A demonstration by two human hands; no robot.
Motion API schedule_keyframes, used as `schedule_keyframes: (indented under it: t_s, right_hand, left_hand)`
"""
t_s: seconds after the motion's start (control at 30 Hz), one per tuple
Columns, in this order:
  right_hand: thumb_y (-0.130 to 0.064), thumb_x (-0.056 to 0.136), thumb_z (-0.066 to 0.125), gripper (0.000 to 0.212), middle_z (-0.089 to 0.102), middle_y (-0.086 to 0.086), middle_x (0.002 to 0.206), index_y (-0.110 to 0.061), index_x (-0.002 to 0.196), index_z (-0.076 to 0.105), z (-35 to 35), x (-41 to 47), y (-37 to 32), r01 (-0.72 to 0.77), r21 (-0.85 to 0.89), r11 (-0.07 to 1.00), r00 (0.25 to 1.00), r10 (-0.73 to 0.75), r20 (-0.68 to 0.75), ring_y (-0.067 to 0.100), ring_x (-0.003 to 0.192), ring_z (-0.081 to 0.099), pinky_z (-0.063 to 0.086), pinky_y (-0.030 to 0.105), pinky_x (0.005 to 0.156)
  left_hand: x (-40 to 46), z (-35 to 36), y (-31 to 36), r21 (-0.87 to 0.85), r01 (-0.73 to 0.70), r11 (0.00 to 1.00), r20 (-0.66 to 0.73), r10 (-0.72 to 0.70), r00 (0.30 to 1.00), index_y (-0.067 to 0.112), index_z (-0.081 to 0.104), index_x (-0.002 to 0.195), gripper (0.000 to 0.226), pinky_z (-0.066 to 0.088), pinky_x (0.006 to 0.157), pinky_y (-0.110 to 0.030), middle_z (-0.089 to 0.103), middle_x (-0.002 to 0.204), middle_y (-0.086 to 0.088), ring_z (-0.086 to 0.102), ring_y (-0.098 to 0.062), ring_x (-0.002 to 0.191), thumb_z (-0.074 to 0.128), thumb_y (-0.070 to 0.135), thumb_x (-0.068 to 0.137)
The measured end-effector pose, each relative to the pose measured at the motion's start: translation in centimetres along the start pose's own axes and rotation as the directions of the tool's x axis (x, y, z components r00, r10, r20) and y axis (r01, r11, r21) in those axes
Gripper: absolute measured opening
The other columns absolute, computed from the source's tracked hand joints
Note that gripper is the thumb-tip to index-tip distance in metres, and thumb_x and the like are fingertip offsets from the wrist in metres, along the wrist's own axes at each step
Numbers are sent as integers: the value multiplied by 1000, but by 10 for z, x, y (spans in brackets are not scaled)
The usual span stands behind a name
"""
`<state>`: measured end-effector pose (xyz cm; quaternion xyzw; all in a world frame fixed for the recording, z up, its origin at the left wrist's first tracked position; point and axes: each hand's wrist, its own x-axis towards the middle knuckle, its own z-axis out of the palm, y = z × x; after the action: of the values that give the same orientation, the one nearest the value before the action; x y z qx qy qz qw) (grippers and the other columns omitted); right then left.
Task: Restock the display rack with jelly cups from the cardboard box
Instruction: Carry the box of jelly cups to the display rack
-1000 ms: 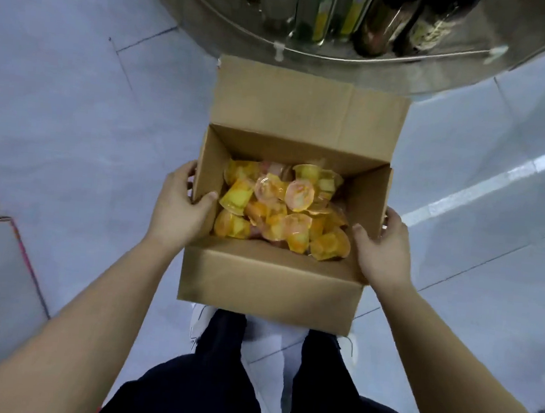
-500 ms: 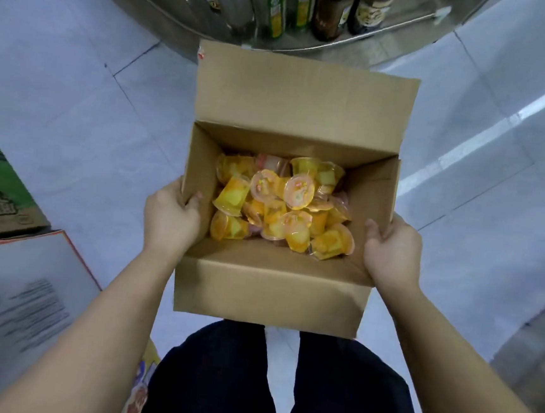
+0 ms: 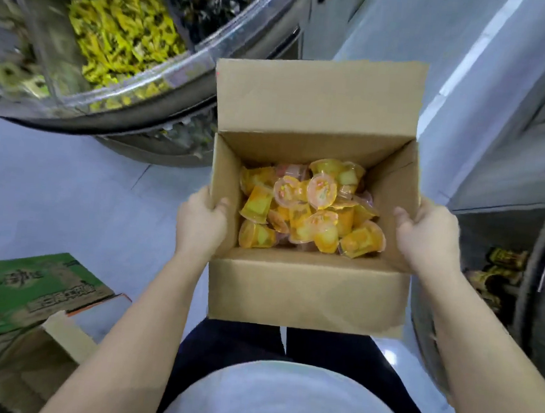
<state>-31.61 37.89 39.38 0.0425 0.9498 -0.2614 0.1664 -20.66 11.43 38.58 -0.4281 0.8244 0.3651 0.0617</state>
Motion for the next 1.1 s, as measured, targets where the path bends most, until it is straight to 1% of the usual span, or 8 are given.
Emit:
schedule_keyframes:
  t_s: [0.17, 0.37, 0.47, 0.6, 0.8, 0.87, 1.0, 1.1]
  right_hand:
    - [-15, 90, 54, 22, 65, 29, 92, 5, 92, 61, -72, 45, 16, -63, 41, 997, 992, 67, -108, 44, 91, 59, 46, 41, 76]
    - [-17, 90, 53, 19, 65, 24, 93, -1, 93, 62, -120, 132, 23, -192, 129, 973, 965, 211, -154, 39, 90, 58, 47, 39, 74]
    - [-16, 89, 54, 19, 65, 21, 94, -3, 98, 64, -134, 181, 13, -234, 169, 957, 949, 263, -172, 36, 90, 58, 44, 34, 70]
    - [-18, 89, 54, 20, 61, 14, 84, -1, 96, 63, -160, 249, -9, -333, 215, 918, 912, 372, -175, 33, 81, 56, 47, 38, 71]
    - [-17, 87, 56, 15, 54, 7, 71, -6, 77, 58, -198, 354, -27, -388, 298, 872, 868, 454, -200, 23, 65, 48, 44, 34, 62]
    - [-16, 86, 57, 13, 53, 7, 71, -10, 74, 55, -212, 398, -26, -394, 302, 868, 859, 465, -215, 24, 65, 48, 42, 32, 61]
    - [-13, 85, 57, 21, 59, 13, 67, -2, 67, 55, -242, 510, -17, -410, 279, 868, 852, 474, -222, 36, 72, 58, 42, 33, 58]
    - [-13, 85, 56, 14, 66, 22, 84, -2, 78, 62, -273, 599, -14, -366, 242, 899, 881, 418, -221, 39, 84, 62, 46, 35, 69]
  left_hand:
    - [18, 26, 103, -14, -148, 989, 10, 148, 989, 12, 62, 107, 21, 45, 72, -34, 67, 100, -10, 59, -29, 90, 52, 17, 90]
    - [84, 63, 208, 17, -239, 971, 93, 236, 967, 16, 61, 86, 9, 39, 53, -26, 61, 69, 4, 56, -22, 71, 52, 17, 86]
    - [133, 82, 255, 11, -274, 962, 127, 270, 954, 18, 64, 89, 13, 41, 62, -30, 65, 78, -1, 59, -25, 78, 52, 19, 85]
    - [196, 97, 327, 30, -328, 944, 167, 319, 933, 17, 65, 96, 16, 47, 74, -34, 68, 90, -11, 61, -32, 89, 54, 20, 86]
    - [281, 121, 452, 59, -406, 912, 253, 380, 890, 16, 63, 95, 14, 46, 73, -33, 66, 87, -7, 60, -32, 88, 52, 20, 88]
    - [308, 137, 493, 55, -413, 909, 258, 387, 885, 16, 65, 98, 17, 46, 76, -35, 68, 93, -12, 60, -34, 91, 53, 19, 87]
    - [370, 185, 576, 76, -411, 908, 266, 379, 886, 14, 66, 96, 17, 47, 74, -34, 68, 93, -13, 61, -33, 90, 53, 18, 86]
    - [409, 219, 641, 54, -355, 933, 240, 333, 912, 16, 65, 105, 21, 50, 80, -37, 68, 96, -10, 61, -31, 93, 52, 20, 89]
